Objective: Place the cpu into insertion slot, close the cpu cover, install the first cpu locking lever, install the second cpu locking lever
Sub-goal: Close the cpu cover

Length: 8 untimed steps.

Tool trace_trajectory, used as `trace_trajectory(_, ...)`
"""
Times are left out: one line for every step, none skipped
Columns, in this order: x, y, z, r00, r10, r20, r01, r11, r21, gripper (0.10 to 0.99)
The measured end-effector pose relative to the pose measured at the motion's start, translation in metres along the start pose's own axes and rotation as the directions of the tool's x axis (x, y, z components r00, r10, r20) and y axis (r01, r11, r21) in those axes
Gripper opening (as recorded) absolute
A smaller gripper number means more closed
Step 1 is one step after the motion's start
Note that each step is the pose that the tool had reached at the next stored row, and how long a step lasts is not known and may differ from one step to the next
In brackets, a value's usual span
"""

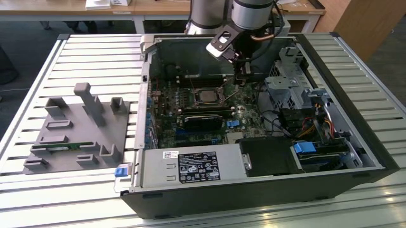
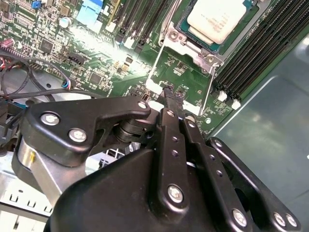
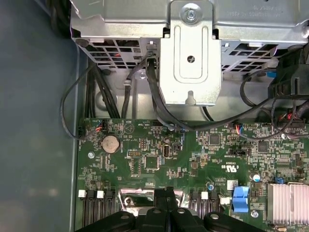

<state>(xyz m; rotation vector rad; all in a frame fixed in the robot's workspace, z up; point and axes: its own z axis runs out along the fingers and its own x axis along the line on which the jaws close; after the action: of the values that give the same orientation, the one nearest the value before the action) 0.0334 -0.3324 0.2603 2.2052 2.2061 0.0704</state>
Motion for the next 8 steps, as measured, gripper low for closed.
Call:
trace_trajectory(0.0000, 0.0004, 0.0000, 1.0000, 0.000, -0.0001, 0.000, 1.0000, 0.000, 0.106)
trace_trajectory(0.0000, 0.0009, 0.0001, 1.0000, 0.000, -0.0001, 0.000, 1.0000, 0.000, 0.106)
trace_trajectory(0.0000, 0.0014, 0.0001, 1.0000, 0.000, -0.0001, 0.000, 1.0000, 0.000, 0.106)
trace_trajectory(0.0001, 0.0021, 0.0002, 1.0000, 0.000, -0.0001, 0.000, 1.0000, 0.000, 0.106)
trace_trajectory(0.0002, 0.0030, 0.0002, 1.0000, 0.000, 0.0001, 0.000, 1.0000, 0.000, 0.106)
trace_trajectory(0.0004, 0.0042, 0.0004, 1.0000, 0.000, -0.0001, 0.000, 1.0000, 0.000, 0.106)
trace_trajectory(0.0010, 0.0058, 0.0006, 1.0000, 0.000, -0.0001, 0.000, 1.0000, 0.000, 0.106)
trace_trajectory(0.0018, 0.0072, 0.0009, 1.0000, 0.000, 0.0000, 0.000, 1.0000, 0.000, 0.106)
